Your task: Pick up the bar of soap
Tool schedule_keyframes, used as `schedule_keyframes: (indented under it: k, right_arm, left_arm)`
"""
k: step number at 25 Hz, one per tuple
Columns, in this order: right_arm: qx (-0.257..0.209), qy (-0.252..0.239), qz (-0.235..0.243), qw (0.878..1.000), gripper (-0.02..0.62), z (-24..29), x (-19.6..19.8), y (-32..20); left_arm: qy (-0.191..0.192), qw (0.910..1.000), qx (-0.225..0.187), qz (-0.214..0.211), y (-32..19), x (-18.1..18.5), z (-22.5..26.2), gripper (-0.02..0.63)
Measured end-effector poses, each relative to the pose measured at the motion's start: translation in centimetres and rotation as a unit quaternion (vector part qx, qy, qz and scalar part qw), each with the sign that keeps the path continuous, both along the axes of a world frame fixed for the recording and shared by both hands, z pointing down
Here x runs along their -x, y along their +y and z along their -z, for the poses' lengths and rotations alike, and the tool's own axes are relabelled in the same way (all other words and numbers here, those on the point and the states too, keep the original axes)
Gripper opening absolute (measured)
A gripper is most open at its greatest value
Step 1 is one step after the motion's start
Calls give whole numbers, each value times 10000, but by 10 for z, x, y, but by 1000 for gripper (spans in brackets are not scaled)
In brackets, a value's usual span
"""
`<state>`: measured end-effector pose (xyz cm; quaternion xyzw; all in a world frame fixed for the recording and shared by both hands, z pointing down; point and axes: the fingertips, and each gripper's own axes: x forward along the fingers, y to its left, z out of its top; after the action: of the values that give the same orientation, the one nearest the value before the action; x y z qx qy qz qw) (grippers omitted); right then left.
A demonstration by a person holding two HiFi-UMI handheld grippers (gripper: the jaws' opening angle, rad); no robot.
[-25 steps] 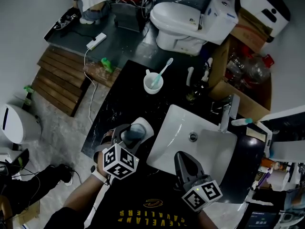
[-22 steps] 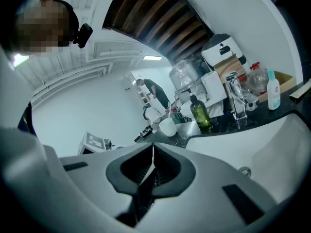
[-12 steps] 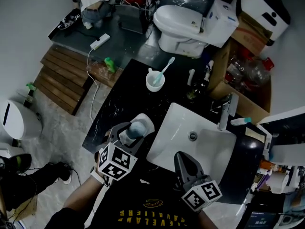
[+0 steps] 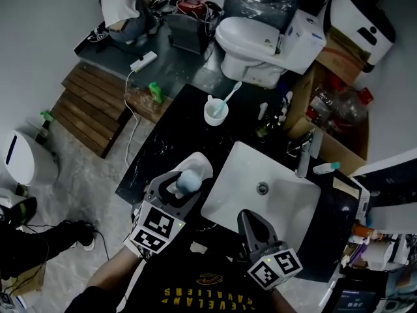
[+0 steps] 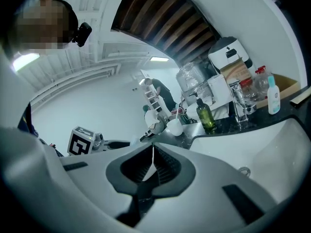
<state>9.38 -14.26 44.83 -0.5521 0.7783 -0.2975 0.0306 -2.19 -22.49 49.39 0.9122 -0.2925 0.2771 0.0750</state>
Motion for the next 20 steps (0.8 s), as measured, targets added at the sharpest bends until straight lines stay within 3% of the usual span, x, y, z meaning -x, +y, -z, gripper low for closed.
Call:
schedule_keyframes:
  k: [3, 5, 9, 16, 20]
  right_arm:
    - [-46, 21, 42, 10000, 20, 3, 1, 5]
    - [-82, 28, 80, 9999, 20, 5, 1, 8]
    - [-145, 36, 182, 9997, 20, 8, 5, 13]
    - [-221, 51, 392, 9990, 20, 10, 14, 23]
    - [-248, 45, 489, 9985, 20, 11, 17, 29]
  left_arm:
    - [272, 9996, 20, 52, 8, -1, 12, 265]
    - [665, 9975, 175, 137, 15, -3, 19, 265]
    - [1536, 9852, 662, 368, 29, -6, 32, 265]
    - [1984, 9747, 888, 524, 54, -5, 46, 265]
    - [2404, 9635, 1007, 619, 67, -4, 56, 265]
